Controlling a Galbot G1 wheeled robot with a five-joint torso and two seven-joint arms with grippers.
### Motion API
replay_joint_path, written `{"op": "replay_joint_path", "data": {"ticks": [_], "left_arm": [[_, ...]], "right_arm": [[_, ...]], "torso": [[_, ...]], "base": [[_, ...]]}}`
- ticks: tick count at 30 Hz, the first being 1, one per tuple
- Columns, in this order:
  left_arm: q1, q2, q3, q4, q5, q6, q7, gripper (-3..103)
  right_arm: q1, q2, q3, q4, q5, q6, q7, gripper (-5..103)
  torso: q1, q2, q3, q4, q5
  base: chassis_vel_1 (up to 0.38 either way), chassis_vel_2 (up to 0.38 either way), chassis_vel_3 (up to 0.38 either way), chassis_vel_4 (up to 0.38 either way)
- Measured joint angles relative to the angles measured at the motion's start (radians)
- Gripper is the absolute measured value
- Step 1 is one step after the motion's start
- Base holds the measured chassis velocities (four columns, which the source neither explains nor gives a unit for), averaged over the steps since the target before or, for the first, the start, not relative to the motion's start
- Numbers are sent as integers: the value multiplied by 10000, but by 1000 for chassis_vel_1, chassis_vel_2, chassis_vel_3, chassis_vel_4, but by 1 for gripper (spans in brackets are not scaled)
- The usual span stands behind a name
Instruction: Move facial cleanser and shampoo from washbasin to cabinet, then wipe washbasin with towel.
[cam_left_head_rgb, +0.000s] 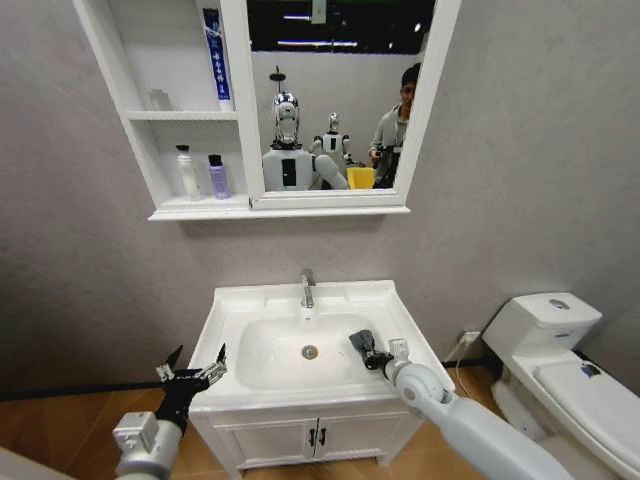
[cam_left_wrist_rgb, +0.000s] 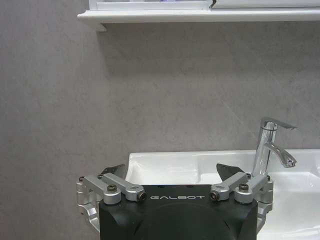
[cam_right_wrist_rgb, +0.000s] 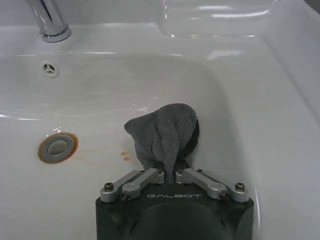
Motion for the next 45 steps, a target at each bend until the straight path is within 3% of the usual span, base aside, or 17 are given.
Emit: {"op": "replay_joint_path", "data": {"ticks": [7, 22, 27, 31, 34, 39, 45], "left_arm": [[-46, -55, -150, 21, -13, -47, -15, 100], [22, 37, -588, 100, -146, -70, -34, 100], [-13, 296, -880, 106, -483, -45, -102, 100], [-115, 252, -676, 156, -437, -32, -117, 100], [-222, 92, -343, 214, -197, -31, -90, 100], [-165, 6, -148, 180, -13, -31, -61, 100], [63, -3, -338, 23, 6, -39, -53, 100]], "right_arm": [[359, 342, -514, -559, 374, 20, 198, 4], [1911, 2108, -1008, -2818, 867, 46, -126, 4], [1860, 1923, -968, -2663, 642, 55, 28, 4], [1191, 996, -388, -1420, 413, 71, 164, 4], [806, 667, -89, -972, 369, 68, 121, 4], [643, 812, -76, -1224, 42, 123, -124, 4], [1033, 1506, -452, -2266, -320, 276, -368, 4]], "torso": [[-1, 1, -1, -3, -3], [0, -2, 1, -2, 0], [1, -3, 2, 6, 5], [1, -2, 2, -11, -3], [0, -1, 1, -9, -2], [0, -1, 0, -3, -3], [-2, 3, -4, 4, -1]], "base": [[0, 0, 0, 0], [0, 0, 0, 0], [0, 0, 0, 0], [0, 0, 0, 0], [0, 0, 0, 0], [0, 0, 0, 0], [0, 0, 0, 0]]}}
